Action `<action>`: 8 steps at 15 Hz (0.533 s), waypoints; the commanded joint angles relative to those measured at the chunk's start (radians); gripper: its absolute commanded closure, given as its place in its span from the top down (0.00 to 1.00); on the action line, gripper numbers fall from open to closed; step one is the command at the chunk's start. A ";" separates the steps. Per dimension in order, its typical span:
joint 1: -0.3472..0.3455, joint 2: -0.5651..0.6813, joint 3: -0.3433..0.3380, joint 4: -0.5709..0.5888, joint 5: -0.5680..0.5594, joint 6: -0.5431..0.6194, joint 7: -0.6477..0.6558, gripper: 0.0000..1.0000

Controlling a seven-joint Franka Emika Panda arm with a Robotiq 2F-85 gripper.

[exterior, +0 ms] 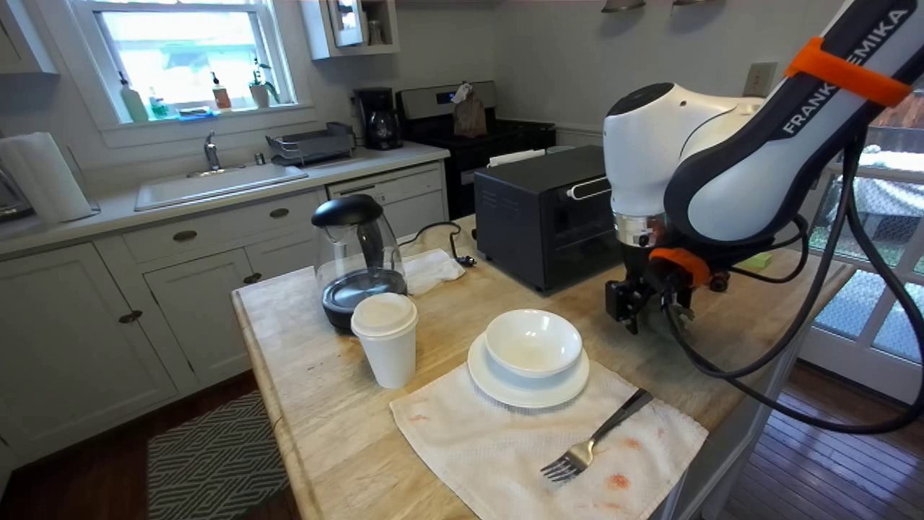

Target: Put the green toy upright

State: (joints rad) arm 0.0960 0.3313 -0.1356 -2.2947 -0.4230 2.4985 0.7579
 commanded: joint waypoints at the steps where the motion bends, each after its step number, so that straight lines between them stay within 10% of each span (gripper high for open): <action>1: 0.013 0.038 -0.006 0.032 0.027 -0.020 0.013 1.00; 8: 0.019 0.017 -0.010 0.043 0.017 -0.140 0.030 1.00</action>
State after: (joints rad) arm 0.0971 0.3404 -0.1356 -2.2779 -0.4209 2.4299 0.7654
